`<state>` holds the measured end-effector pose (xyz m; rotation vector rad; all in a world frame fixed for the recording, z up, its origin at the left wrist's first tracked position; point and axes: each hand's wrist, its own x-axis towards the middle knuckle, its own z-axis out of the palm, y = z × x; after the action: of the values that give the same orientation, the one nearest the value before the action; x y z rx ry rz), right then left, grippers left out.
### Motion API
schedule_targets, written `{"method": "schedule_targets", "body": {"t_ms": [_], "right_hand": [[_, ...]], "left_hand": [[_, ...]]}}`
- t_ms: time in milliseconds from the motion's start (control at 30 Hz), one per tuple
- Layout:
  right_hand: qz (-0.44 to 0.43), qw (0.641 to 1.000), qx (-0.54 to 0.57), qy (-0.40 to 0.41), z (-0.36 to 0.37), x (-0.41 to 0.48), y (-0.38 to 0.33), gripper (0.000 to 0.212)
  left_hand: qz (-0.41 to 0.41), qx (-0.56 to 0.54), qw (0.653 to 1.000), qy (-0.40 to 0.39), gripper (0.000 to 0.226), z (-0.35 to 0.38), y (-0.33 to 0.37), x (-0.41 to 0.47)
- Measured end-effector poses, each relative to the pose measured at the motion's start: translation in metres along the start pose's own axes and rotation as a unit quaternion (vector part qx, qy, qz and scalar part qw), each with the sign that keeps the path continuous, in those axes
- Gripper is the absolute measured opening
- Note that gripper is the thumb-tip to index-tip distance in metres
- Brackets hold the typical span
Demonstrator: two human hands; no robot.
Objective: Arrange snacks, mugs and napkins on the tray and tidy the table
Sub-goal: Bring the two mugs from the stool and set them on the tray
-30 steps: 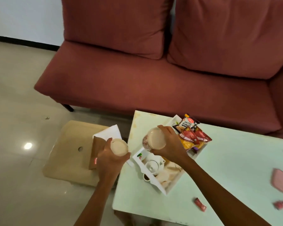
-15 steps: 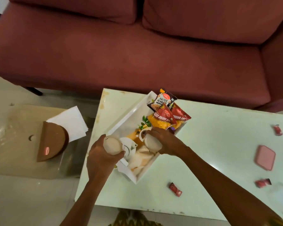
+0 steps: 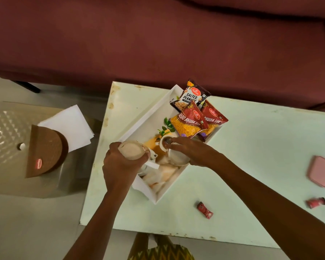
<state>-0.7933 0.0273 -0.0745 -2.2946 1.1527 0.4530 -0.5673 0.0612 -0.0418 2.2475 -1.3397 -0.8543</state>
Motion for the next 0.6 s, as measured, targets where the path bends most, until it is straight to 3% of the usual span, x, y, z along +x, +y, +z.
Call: {"method": "schedule_targets", "body": {"t_ms": [100,200,400,600], "right_hand": [[0.018,1.000,0.000,0.015,-0.001,-0.005,-0.002,0.093],[0.075,0.992,0.066,0.072,0.005,-0.022,-0.008,0.099],[0.181,0.945,0.177,0.208,0.025,-0.064,-0.026,0.089],[0.221,0.927,0.216,0.212,0.046,-0.084,-0.041,0.076]], "left_hand": [[-0.043,0.010,0.999,-0.011,0.089,0.005,0.008,0.004],[-0.075,0.036,0.996,-0.022,0.088,0.008,0.017,0.008],[-0.131,0.045,0.990,-0.031,0.095,0.022,0.038,0.025],[-0.230,-0.057,0.970,-0.048,0.100,0.045,0.058,0.049]]}}
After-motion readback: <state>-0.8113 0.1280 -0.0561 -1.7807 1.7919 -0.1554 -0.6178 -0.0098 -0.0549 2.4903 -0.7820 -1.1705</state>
